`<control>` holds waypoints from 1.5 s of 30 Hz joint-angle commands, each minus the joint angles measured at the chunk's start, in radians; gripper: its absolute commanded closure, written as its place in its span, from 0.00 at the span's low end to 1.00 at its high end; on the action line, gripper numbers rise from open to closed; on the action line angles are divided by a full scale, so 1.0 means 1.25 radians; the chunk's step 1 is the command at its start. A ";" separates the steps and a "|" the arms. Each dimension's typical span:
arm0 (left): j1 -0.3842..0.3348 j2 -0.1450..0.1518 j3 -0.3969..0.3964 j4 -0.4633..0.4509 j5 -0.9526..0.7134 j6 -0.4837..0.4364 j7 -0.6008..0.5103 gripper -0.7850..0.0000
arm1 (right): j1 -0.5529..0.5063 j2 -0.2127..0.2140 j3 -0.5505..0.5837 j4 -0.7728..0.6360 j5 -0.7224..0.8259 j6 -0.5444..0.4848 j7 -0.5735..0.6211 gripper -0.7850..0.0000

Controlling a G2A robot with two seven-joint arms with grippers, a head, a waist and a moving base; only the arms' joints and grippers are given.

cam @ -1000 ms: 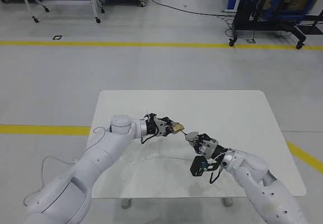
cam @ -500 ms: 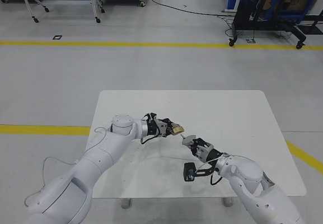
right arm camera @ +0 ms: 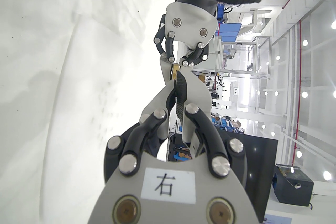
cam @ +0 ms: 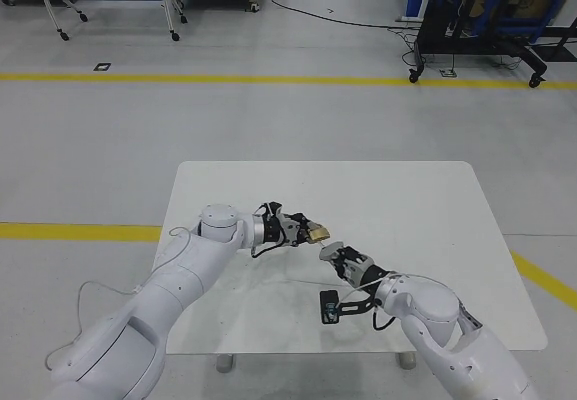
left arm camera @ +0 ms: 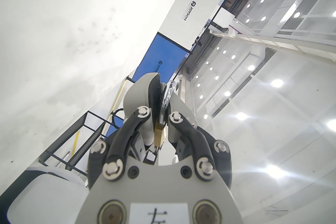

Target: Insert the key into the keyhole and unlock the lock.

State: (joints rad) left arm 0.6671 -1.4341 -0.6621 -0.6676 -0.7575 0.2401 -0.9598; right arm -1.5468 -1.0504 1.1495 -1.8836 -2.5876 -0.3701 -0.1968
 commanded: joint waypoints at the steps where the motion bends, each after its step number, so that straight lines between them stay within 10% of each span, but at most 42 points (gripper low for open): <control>1: 0.000 0.000 -0.003 0.000 0.004 0.000 -0.004 1.00 | 0.004 -0.001 -0.002 0.001 0.003 -0.005 0.009 1.00; 45: 0.053 0.004 -0.087 -0.069 0.114 -0.073 0.098 1.00 | 0.039 -0.025 -0.050 -0.001 -0.015 -0.046 0.194 1.00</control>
State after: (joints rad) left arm 0.7330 -1.4289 -0.7698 -0.7524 -0.6163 0.1460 -0.8369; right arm -1.4994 -1.0809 1.0883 -1.8856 -2.6057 -0.4287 0.0462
